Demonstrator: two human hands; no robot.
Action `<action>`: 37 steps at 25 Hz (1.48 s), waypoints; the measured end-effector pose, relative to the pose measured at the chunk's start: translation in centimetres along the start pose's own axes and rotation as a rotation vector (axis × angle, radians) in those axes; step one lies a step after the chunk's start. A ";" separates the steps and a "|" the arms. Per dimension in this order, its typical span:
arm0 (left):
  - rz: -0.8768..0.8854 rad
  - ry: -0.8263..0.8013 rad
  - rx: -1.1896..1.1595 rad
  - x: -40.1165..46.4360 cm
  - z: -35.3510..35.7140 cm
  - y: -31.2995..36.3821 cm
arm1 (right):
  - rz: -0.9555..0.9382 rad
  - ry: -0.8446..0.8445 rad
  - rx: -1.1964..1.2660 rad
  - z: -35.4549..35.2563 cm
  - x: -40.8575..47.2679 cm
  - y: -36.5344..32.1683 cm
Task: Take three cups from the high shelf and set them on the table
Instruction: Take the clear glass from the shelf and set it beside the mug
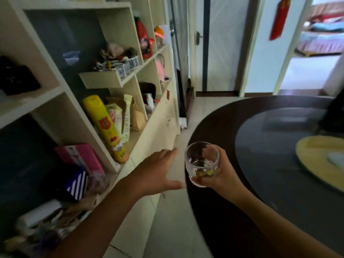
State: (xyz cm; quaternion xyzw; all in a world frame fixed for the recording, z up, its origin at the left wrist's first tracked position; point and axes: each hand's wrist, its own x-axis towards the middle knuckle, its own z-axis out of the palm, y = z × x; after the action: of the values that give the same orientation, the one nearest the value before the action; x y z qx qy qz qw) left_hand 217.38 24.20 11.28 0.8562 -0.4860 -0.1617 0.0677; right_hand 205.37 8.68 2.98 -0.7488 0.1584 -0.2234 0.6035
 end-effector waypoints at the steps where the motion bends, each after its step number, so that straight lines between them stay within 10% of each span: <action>1: 0.019 -0.024 0.023 0.6 1.5 0.4 | 0.024 0.046 -0.019 -1.0 -0.6 1.4; 12: 0.014 -0.302 0.130 5.4 16.2 2.5 | 0.300 0.288 -0.089 -5.6 -7.2 16.5; 37: -0.112 -0.256 -0.024 4.9 17.9 0.8 | 0.423 0.517 -0.145 -4.9 -2.2 24.7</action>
State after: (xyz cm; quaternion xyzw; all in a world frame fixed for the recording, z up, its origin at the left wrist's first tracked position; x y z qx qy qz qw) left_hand 212.92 20.31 -6.30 0.8535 -0.4401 -0.2790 0.0060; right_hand 201.75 0.24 -20.59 -0.6590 0.4734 -0.2640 0.5215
